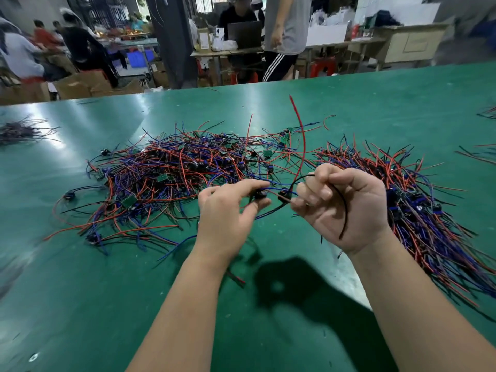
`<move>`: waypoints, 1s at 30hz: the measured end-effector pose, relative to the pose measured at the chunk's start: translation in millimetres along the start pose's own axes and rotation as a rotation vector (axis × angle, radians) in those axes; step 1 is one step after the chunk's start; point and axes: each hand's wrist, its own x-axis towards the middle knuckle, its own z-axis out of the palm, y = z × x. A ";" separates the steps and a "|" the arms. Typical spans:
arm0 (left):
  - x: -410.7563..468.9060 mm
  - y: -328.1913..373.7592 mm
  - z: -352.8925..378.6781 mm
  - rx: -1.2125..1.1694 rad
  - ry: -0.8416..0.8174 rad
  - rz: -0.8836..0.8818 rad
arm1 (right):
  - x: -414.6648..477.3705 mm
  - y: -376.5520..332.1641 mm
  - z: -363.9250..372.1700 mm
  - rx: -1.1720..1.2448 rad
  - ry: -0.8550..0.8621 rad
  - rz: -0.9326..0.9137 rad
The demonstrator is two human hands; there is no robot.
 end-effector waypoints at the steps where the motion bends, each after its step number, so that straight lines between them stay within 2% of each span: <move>1: 1.1 -1.5 -2.3 -0.053 0.024 -0.047 | 0.0 -1.8 -1.2 0.017 0.016 -0.018; 3: 1.6 -4.2 -6.5 -0.075 0.116 -0.183 | -0.1 -5.6 -3.9 0.052 0.040 -0.060; 5: 2.3 -12.4 -10.6 0.104 0.184 -0.376 | -0.4 -8.6 -6.6 0.085 0.047 -0.100; 8: 1.4 -24.7 -15.2 0.382 -0.009 -0.625 | -1.2 -11.3 -9.3 0.148 0.010 -0.130; 10: 1.2 -24.9 -13.6 0.388 -0.101 -0.691 | -2.0 -13.0 -10.5 0.197 -0.035 -0.125; 13: 1.9 -16.9 -13.0 0.349 -0.029 -0.594 | -4.0 -14.7 -11.3 0.288 -0.148 -0.047; 15: 2.4 -8.4 -15.1 0.167 0.100 -0.423 | -5.4 -15.3 -10.1 0.328 -0.231 0.025; 16: 2.1 -4.8 -15.6 -0.037 0.122 -0.356 | -6.1 -15.4 -9.3 0.328 -0.257 0.051; 17: 1.6 1.4 -15.4 -0.275 0.085 -0.312 | -6.7 -15.4 -8.3 0.323 -0.276 0.073; 19: 0.9 13.7 -13.5 -0.653 -0.102 -0.262 | -7.3 -15.9 -6.0 0.319 -0.307 0.113; 21: 2.8 20.8 -10.8 -0.783 -0.197 -0.228 | -8.1 -18.0 -4.9 0.323 -0.320 0.141; 23: 5.0 18.3 -9.9 -0.874 -0.123 -0.320 | -9.2 -21.6 -5.5 0.344 -0.320 0.158; 24: 5.2 15.2 -10.2 -0.838 -0.057 -0.412 | -9.8 -23.0 -6.2 0.358 -0.322 0.163; 25: 4.9 9.7 -10.6 -0.683 0.005 -0.496 | -10.2 -23.9 -7.0 0.374 -0.325 0.170; 27: 4.3 -0.4 -11.9 -0.070 0.061 -0.564 | -10.1 -24.9 -8.6 0.396 -0.340 0.195; 28: 2.3 -2.6 -13.3 0.176 0.098 -0.518 | -9.7 -25.1 -9.3 0.397 -0.351 0.210; 29: 1.3 -3.2 -13.5 0.249 0.171 -0.436 | -9.2 -24.9 -9.6 0.392 -0.362 0.224; 30: 1.4 -0.7 -14.3 0.168 0.259 -0.355 | -8.7 -24.7 -9.4 0.381 -0.373 0.237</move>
